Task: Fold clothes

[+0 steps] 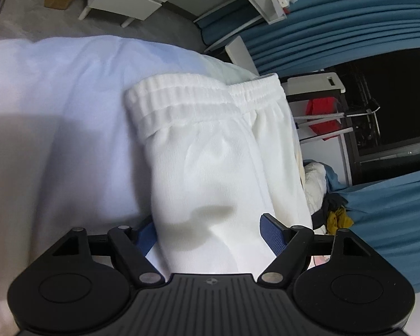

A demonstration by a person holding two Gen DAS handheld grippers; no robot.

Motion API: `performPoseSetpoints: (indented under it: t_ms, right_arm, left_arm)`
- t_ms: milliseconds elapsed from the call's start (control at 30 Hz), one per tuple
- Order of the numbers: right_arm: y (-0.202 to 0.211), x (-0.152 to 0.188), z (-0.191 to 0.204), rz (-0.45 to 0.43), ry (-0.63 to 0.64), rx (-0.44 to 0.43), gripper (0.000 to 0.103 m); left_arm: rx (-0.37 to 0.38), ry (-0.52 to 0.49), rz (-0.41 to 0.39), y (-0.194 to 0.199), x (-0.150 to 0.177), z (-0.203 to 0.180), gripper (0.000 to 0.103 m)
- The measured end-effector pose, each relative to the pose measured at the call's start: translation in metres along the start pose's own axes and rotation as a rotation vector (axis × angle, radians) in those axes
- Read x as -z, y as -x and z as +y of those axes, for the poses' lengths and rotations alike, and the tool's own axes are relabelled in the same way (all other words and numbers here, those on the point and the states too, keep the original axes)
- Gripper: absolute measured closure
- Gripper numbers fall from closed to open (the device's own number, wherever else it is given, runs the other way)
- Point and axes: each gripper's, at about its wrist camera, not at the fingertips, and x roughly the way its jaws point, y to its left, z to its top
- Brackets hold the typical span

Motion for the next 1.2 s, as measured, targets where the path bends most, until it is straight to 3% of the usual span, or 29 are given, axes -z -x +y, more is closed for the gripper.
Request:
performPoseSetpoints:
  t_ms: [100,233,400,533,733,833,933,1067,1200]
  right_arm:
    - [-0.009,0.0,-0.008,0.03,-0.027,0.032,0.097]
    - [-0.017,0.005,-0.015,0.045,-0.041,0.044,0.097]
    - [-0.015,0.009,-0.008,0.031,-0.003,0.054,0.097]
    - [-0.01,0.006,-0.008,0.012,-0.012,0.044,0.097]
    - [0.021,-0.005,-0.009,-0.093,-0.042,0.004,0.097]
    - [0.036,-0.009,0.0,-0.16,0.012,-0.011,0.098]
    - [0.032,-0.012,0.013,-0.145,0.055,-0.025,0.098]
    - [0.002,-0.022,0.05,-0.125,0.107,-0.034,0.098]
    - [-0.051,-0.03,0.122,-0.132,0.25,-0.047,0.098]
  left_arm:
    - [0.015,-0.021,-0.005,-0.015,-0.008,-0.007,0.045]
    - [-0.029,-0.028,-0.017,-0.024,-0.009,-0.007,0.091]
    - [0.024,-0.108,-0.089,-0.011,-0.005,-0.024,0.095]
    - [0.162,-0.075,-0.162,0.016,0.007,-0.024,0.097]
    - [0.278,-0.008,-0.212,0.07,0.029,-0.008,0.097]
    - [0.275,-0.01,-0.224,0.085,0.026,-0.008,0.097]
    - [0.251,-0.024,-0.206,0.084,0.015,-0.02,0.097]
    - [0.232,-0.049,-0.188,0.065,-0.007,-0.053,0.097]
    - [0.201,-0.07,-0.198,0.026,-0.034,-0.103,0.097]
